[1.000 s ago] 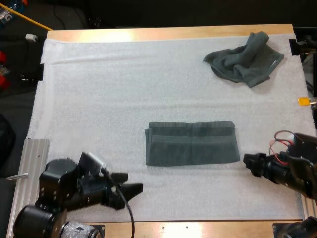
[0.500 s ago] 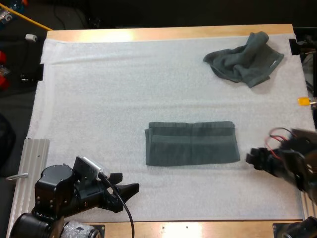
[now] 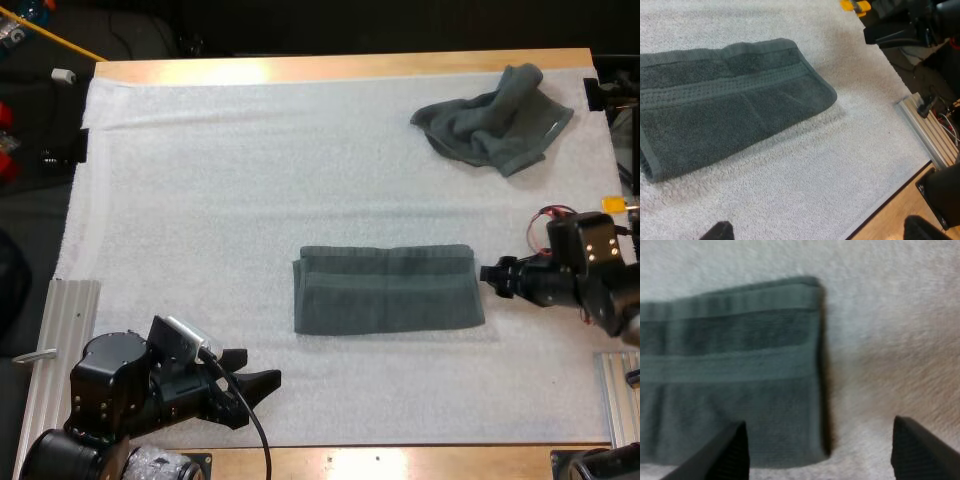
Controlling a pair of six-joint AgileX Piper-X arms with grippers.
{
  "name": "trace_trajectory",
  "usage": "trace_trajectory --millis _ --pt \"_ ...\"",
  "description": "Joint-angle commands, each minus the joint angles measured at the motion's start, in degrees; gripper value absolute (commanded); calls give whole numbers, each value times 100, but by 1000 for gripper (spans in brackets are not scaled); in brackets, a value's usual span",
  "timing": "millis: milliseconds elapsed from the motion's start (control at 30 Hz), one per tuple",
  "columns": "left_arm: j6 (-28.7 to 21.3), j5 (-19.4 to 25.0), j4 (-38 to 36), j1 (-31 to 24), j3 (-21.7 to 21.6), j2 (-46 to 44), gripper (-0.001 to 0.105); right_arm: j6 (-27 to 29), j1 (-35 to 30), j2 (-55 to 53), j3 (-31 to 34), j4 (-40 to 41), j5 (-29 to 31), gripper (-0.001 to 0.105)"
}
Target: Pick towel from pile, fold and stack
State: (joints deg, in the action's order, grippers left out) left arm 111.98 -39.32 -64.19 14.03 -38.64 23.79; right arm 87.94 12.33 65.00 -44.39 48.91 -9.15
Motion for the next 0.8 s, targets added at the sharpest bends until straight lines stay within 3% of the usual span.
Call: trace_trajectory --millis 0,300,600,767 --pt "49 49 20 7 -34 -4 65 318 -173 97 -39 -46 -253 59" --pt "49 9 20 7 -34 -4 65 995 -1057 1149 -39 -360 -1557 59" --pt "66 9 -308 7 -34 -4 65 955 -1080 2167 -39 -850 -2346 59" --pt "79 9 -384 7 -34 -4 65 602 -1024 2557 -39 -1076 -2585 59"
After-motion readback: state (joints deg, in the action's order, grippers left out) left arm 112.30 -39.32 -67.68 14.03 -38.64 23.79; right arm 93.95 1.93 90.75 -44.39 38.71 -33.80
